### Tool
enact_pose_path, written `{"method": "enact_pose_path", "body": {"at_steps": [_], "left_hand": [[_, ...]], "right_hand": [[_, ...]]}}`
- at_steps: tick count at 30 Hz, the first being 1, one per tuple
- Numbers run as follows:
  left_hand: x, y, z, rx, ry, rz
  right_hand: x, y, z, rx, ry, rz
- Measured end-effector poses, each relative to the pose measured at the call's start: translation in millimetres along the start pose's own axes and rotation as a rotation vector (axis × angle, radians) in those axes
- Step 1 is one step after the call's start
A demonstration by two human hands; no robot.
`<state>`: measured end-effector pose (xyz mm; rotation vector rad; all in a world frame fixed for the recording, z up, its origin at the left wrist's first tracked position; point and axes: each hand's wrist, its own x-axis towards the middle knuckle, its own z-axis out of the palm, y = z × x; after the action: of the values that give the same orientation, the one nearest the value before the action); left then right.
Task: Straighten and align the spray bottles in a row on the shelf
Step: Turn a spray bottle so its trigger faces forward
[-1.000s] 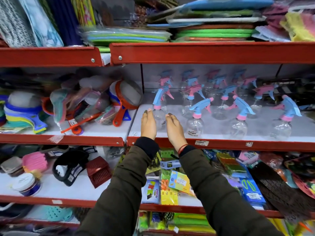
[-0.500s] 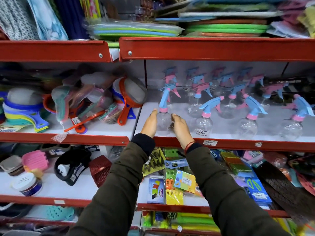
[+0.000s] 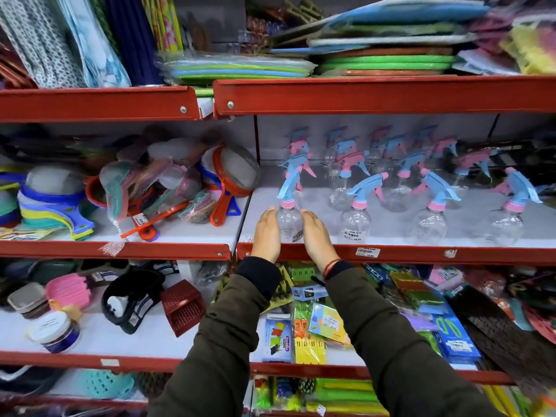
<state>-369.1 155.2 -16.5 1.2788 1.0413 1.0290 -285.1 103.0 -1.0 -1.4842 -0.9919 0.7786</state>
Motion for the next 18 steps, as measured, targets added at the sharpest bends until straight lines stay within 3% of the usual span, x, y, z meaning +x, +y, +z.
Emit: {"method": "enact_pose_path", "body": {"at_steps": [13, 18], "left_hand": [[-2.2, 15.3, 6.9, 0.037, 0.05, -0.014], [-19.1, 9.9, 9.7, 0.109, 0.107, 0.101]], "right_hand": [[-8.8, 15.2, -9.3, 0.021, 0.038, -0.015], [-0.6, 3.7, -5.6, 0.006, 0.041, -0.019]]}}
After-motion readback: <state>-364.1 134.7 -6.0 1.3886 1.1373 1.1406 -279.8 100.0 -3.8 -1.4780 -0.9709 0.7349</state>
